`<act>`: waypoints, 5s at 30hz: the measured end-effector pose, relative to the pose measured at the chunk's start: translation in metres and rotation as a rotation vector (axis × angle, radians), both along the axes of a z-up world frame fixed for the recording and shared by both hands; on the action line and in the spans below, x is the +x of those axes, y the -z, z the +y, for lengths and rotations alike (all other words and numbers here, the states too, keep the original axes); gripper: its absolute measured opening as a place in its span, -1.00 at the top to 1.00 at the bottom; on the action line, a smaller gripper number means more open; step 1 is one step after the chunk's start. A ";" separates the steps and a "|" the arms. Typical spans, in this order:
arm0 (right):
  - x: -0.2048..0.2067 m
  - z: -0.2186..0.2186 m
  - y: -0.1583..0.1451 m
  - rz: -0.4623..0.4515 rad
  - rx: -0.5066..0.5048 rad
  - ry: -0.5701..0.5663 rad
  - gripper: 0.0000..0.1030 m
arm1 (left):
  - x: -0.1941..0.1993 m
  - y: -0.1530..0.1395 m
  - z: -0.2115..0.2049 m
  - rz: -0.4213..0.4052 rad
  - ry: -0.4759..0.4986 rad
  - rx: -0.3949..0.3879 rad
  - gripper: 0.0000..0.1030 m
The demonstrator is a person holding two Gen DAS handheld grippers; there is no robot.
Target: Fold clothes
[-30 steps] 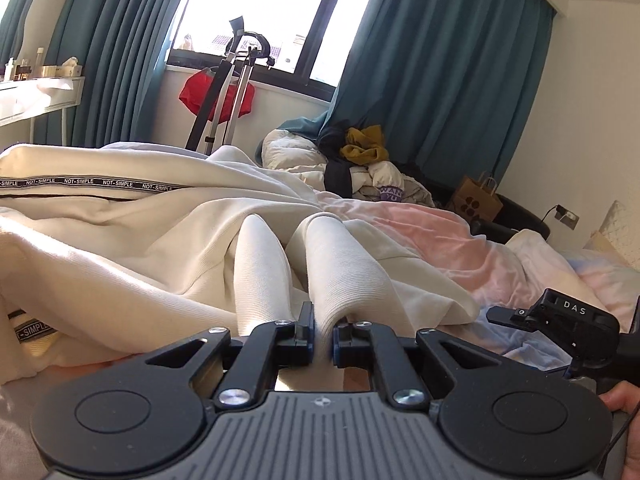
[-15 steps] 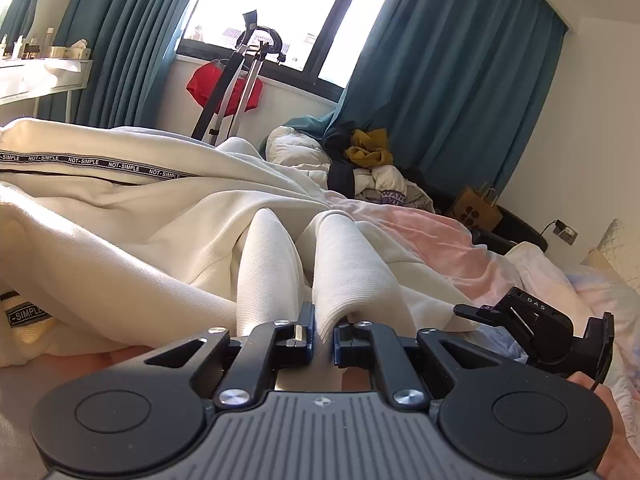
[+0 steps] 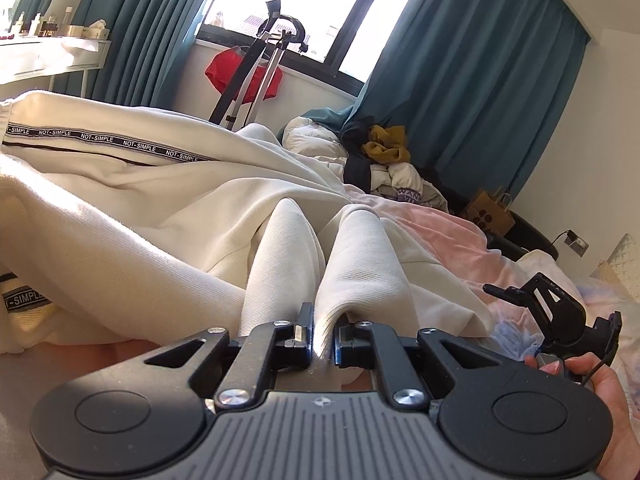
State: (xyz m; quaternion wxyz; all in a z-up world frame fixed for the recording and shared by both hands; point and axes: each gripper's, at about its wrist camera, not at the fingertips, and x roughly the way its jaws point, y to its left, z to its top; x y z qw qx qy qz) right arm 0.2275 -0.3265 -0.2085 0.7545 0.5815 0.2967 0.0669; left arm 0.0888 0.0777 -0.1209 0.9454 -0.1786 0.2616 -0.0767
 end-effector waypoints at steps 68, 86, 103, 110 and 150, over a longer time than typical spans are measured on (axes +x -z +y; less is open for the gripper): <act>-0.072 -0.148 -0.023 0.199 -0.294 0.499 -0.61 | -0.004 0.054 0.161 0.309 -0.473 -0.882 -0.58; -0.050 -0.166 -0.015 0.054 -0.250 0.631 0.90 | -0.025 -0.042 0.169 0.142 -0.628 -0.733 0.80; -0.090 -0.168 -0.026 0.299 -0.468 0.681 0.86 | -0.142 -0.049 0.268 0.256 -0.585 -0.663 0.76; -0.104 -0.152 -0.055 0.308 -0.567 0.737 0.39 | -0.183 -0.056 0.275 0.223 -0.532 -0.539 -0.16; -0.039 0.047 -0.072 -0.045 -0.830 0.085 -0.43 | 0.253 0.029 -0.049 0.127 -0.228 0.403 0.39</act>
